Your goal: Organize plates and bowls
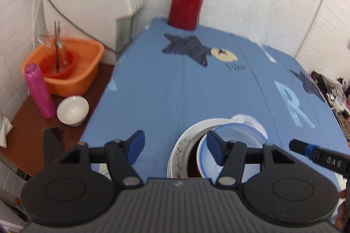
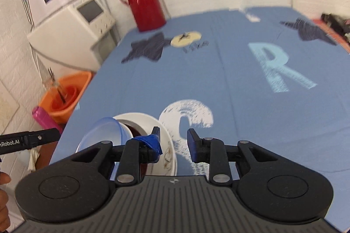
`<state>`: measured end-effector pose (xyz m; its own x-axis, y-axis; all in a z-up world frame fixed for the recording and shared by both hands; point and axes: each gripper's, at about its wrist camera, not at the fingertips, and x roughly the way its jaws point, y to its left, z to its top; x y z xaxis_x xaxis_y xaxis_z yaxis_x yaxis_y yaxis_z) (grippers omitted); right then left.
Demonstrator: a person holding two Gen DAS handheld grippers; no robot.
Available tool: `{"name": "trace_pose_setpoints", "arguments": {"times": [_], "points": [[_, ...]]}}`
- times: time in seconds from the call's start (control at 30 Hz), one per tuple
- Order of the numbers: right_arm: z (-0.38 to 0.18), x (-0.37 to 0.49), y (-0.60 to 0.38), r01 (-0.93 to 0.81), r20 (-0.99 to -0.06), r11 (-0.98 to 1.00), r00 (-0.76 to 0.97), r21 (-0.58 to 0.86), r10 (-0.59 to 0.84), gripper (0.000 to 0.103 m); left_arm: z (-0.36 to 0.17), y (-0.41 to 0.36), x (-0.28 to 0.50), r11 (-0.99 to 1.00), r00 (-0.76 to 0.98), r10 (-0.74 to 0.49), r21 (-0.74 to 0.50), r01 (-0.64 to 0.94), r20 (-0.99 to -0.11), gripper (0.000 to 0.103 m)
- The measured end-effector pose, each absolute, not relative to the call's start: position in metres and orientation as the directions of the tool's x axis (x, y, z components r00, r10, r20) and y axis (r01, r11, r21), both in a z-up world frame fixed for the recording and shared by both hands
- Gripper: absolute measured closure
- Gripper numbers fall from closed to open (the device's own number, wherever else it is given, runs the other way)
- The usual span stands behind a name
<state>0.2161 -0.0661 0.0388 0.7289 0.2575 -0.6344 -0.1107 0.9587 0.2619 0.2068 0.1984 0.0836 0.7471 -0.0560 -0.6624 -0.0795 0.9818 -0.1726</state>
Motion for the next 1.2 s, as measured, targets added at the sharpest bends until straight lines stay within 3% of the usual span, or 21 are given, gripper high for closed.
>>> {"name": "trace_pose_setpoints", "arguments": {"times": [0.17,0.33,0.47,0.63,0.87,1.2], "points": [[0.023,0.173,-0.079,-0.091,-0.541,0.932,0.792,0.352,0.282,0.09,0.085,0.164,0.169,0.98,0.802,-0.042,-0.182,-0.084,-0.596,0.038],[0.008,0.137,-0.092,-0.104,-0.476,0.901,0.82,0.422,0.317,0.087,0.072,0.127,0.129,0.991,0.813,-0.01,-0.114,-0.07,-0.582,0.037],[0.0,0.115,-0.103,0.052,-0.53,0.928,0.832,0.368,0.164,0.085,0.054,0.105,0.1,0.994,0.804,-0.004,-0.087,-0.059,-0.595,0.036],[-0.016,0.085,-0.119,0.106,-0.516,0.951,0.854,0.289,0.061,0.083,0.029,0.083,0.063,0.998,0.793,-0.008,-0.05,-0.028,-0.609,0.036],[-0.028,0.045,-0.138,0.116,-0.528,0.952,0.848,0.283,0.053,0.081,0.004,0.067,0.024,0.999,0.769,-0.034,-0.025,0.023,-0.638,0.036],[-0.04,-0.005,-0.142,0.111,-0.499,0.951,0.865,0.287,0.05,0.08,0.004,0.057,-0.013,0.999,0.825,0.025,0.045,0.001,-0.565,0.036]]}}
